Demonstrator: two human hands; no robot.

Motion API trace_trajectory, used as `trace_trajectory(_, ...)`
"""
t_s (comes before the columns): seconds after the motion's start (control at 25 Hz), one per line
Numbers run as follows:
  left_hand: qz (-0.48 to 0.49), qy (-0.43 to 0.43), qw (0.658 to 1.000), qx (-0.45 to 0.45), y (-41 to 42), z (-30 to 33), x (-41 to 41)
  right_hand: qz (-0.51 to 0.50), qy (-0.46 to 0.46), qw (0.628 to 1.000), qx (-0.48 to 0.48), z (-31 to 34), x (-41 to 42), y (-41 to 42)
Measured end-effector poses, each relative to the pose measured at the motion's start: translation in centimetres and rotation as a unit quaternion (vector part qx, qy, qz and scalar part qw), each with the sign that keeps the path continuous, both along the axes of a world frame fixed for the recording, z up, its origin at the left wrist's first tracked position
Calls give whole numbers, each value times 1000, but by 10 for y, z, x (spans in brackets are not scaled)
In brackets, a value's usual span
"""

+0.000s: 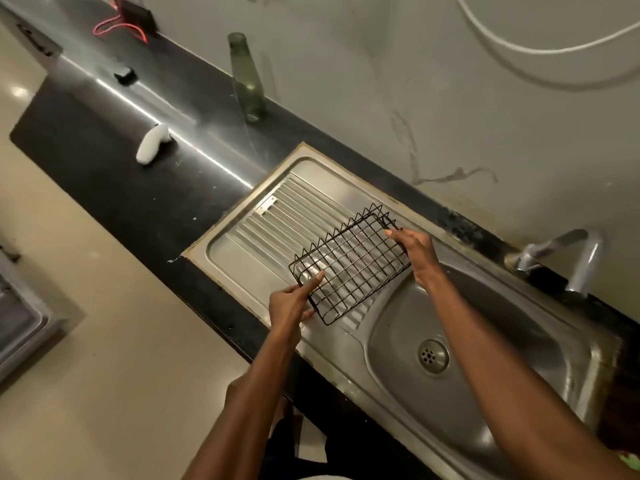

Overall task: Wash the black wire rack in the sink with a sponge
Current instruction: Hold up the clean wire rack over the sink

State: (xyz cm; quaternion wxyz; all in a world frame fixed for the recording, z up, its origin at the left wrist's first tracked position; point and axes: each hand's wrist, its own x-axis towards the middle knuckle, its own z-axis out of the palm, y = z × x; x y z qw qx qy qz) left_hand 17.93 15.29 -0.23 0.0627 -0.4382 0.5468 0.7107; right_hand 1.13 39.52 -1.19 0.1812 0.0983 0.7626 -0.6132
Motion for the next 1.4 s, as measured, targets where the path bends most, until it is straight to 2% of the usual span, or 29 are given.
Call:
trace_trajectory(0.32,61,-13,997,-40,15,-17,4,48,-14,998,23,9,-21,-30)
trace_trajectory(0.8,38,-47,990,-127,18,-21,-4,61,-2,998,2,-4,-43,-38)
trace_trajectory(1.12,35,-61,988,-139,20,-7,-4,95,-6,995,-6,-7,-50,-42)
trace_trajectory(1.4,34,-63,986,-152,19,-6,-3,41,13,999,25,-6,-41,-40)
